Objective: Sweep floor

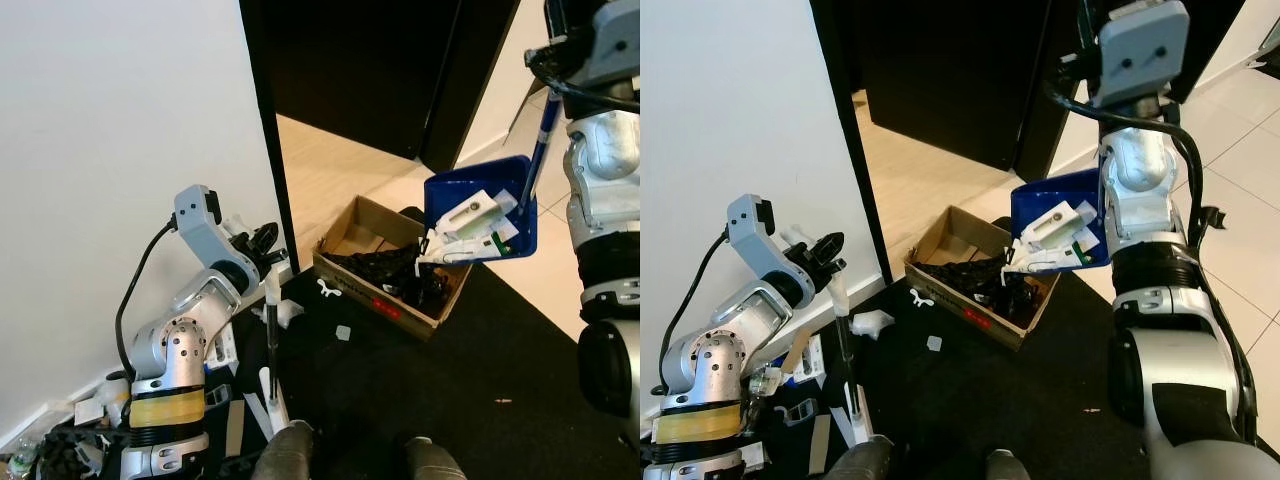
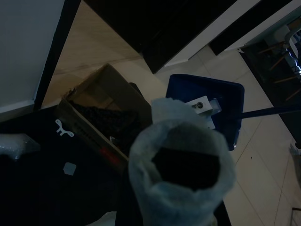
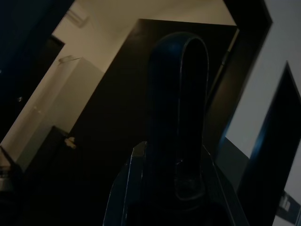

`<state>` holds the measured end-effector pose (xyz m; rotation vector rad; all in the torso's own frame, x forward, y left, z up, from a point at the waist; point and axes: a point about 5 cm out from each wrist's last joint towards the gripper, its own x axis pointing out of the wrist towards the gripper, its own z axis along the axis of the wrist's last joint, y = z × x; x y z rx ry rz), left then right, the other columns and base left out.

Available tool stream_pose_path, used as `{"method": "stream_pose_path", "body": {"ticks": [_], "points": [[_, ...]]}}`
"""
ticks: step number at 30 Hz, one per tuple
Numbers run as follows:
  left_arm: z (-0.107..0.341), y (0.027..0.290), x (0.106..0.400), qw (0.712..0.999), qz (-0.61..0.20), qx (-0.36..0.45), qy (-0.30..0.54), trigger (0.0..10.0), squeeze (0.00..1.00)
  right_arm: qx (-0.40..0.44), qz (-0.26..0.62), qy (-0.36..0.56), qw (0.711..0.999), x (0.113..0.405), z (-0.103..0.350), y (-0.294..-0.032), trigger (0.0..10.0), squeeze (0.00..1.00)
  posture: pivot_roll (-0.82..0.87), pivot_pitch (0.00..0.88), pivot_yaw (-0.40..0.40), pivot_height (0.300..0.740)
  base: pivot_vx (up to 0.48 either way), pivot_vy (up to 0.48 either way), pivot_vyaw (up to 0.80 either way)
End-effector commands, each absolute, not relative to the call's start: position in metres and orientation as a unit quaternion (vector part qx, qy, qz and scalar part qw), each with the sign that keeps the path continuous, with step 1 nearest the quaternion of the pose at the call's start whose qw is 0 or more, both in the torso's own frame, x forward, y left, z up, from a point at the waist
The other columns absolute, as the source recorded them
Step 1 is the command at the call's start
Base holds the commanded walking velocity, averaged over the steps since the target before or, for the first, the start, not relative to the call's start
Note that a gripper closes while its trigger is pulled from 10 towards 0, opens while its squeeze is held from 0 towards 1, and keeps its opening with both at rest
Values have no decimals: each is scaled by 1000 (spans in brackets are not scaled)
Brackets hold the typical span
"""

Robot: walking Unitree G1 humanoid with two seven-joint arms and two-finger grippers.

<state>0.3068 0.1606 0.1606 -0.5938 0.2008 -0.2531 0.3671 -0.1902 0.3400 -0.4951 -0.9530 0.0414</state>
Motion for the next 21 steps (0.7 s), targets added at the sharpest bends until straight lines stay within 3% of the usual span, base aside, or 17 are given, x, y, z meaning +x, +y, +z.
{"method": "stream_pose_path", "body": {"ticks": [1, 21], "points": [[164, 160, 304, 942, -125, -297, 89, 10000, 0, -266, 27, -494, 828, 361, 356, -185, 10000, 0, 158, 96, 24, 740, 0, 0, 0], [165, 161, 299, 940, -121, -309, 82, 10000, 0, -341, 105, -516, 779, 364, 354, -148, 10000, 0, 164, 102, -1, 740, 0, 0, 0]]}}
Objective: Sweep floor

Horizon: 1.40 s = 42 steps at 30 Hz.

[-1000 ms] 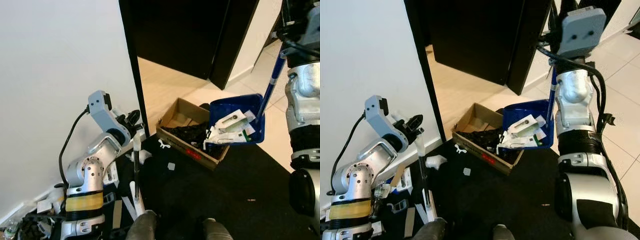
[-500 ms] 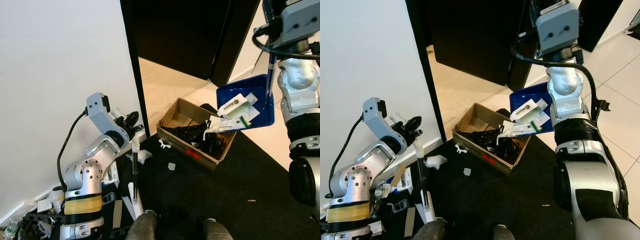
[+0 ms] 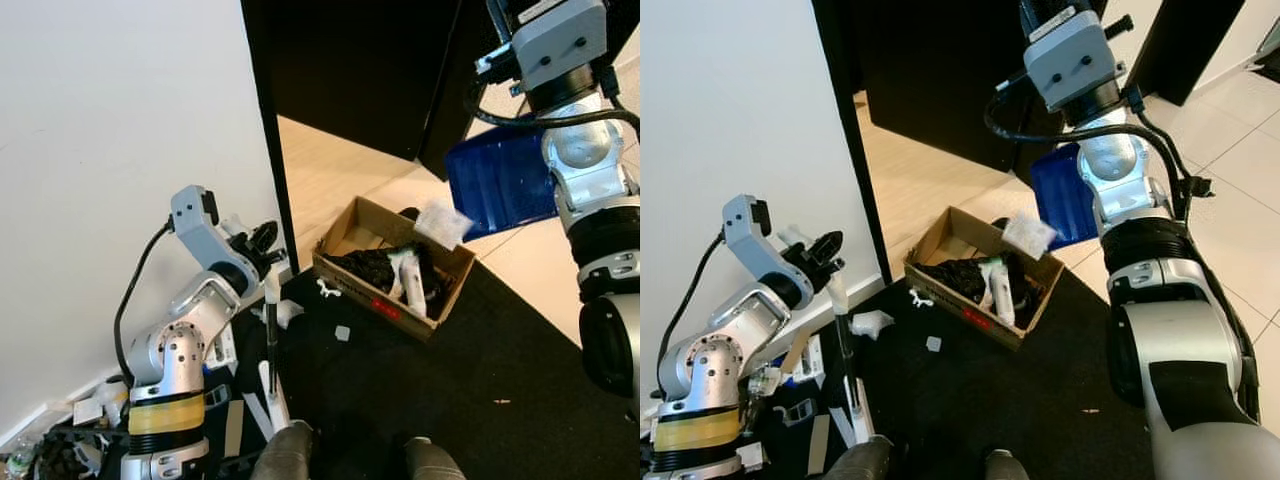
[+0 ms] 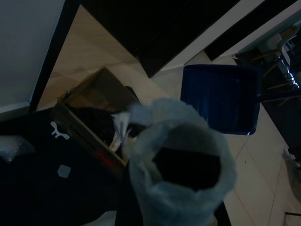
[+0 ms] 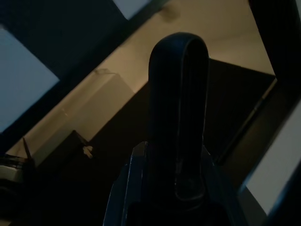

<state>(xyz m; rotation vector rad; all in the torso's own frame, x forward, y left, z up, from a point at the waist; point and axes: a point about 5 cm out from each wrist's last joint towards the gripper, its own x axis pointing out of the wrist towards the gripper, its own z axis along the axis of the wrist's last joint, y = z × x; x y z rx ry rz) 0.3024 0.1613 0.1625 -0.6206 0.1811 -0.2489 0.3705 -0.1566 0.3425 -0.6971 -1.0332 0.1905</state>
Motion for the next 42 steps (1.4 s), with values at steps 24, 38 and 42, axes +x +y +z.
{"method": "stream_pose_path", "body": {"ticks": [24, 38, 42], "points": [[157, 156, 296, 939, -126, -305, 103, 10000, 0, -99, 15, -466, 879, 365, 357, -194, 10000, 0, 143, 128, 22, 740, 0, 0, 0], [155, 161, 295, 952, -135, -255, 101, 10000, 0, 61, 26, -350, 934, 341, 288, -166, 10000, 0, 135, 134, 24, 740, 0, 0, 0], [160, 163, 297, 957, -143, -238, 86, 10000, 0, 70, 28, -327, 942, 333, 280, -162, 10000, 0, 130, 133, 22, 740, 0, 0, 0]]}}
